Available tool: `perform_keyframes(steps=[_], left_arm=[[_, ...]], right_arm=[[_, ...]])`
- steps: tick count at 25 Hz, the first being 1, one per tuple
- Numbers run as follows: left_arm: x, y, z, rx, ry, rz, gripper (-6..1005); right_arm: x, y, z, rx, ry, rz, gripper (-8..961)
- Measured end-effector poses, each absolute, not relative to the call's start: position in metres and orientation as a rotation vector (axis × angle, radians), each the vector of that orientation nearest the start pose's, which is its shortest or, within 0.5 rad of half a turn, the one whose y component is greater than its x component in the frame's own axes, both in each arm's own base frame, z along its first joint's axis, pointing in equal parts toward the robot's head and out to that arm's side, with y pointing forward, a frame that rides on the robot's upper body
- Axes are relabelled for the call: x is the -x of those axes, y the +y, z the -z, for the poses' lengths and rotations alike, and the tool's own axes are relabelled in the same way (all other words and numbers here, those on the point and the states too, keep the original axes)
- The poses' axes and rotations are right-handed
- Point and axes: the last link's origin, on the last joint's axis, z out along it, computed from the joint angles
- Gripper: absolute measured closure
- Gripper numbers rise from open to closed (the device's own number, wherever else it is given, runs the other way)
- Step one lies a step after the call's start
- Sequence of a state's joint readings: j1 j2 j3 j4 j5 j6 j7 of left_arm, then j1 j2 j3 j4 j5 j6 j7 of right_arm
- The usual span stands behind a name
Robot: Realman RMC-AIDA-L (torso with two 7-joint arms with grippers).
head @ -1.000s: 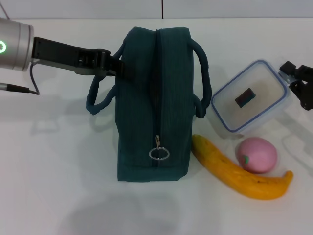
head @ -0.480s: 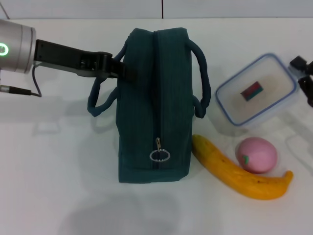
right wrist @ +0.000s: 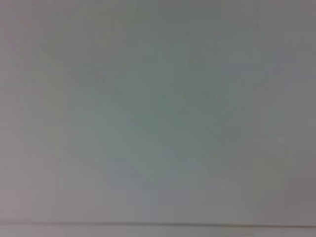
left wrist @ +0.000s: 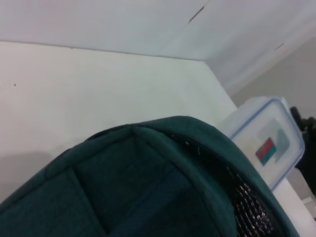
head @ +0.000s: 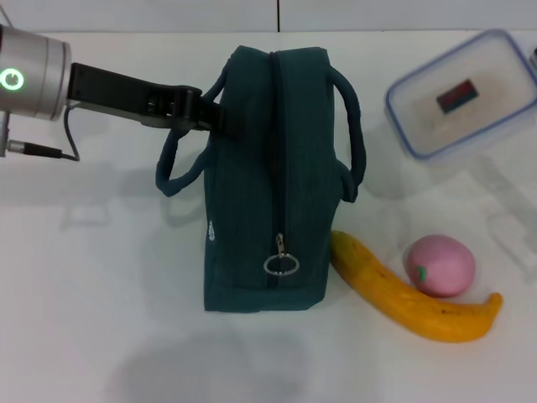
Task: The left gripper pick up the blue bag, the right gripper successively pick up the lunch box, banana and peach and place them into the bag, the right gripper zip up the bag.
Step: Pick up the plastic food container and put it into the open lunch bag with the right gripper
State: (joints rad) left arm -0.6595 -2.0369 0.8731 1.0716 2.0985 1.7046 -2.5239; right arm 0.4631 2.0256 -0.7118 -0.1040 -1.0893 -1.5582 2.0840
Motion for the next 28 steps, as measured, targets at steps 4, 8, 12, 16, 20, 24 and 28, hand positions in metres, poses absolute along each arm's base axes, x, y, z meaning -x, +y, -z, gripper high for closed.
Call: perform_keyframes(steps=[4,8,12,16,20,24,28], left_arm=[[0.172,0.367,-0.046,2.666,-1.502,0.441,946],[0.169,0.368,-0.044,2.674,-1.488,0.444,946],[0.167,0.369,-0.042,2.678,-1.47,0.45,946],[0.165,0.37,-0.04,2.679,-1.462,0.46,946],[0.158,0.373,-0.038,2.695,-1.445,0.468,946],[0.148,0.378,-0.033,2.713,-1.43,0.475,946],[0.145,0.38,-0.031,2.715,-1.429,0.477,946]], right_arm=[[-0.282,0.331,-0.019,1.284,1.959,-2.098,855],[-0.265,0.343,-0.024,1.276,1.928,-2.208,855],[-0.25,0.351,-0.04,1.297,1.813,-2.345,855],[-0.232,0.362,-0.048,1.342,1.742,-2.427,855],[-0.214,0.373,-0.047,1.4,1.736,-2.449,855],[-0.197,0.381,-0.039,1.471,1.772,-2.43,855],[-0.187,0.382,-0.022,1.539,1.867,-2.351,855]])
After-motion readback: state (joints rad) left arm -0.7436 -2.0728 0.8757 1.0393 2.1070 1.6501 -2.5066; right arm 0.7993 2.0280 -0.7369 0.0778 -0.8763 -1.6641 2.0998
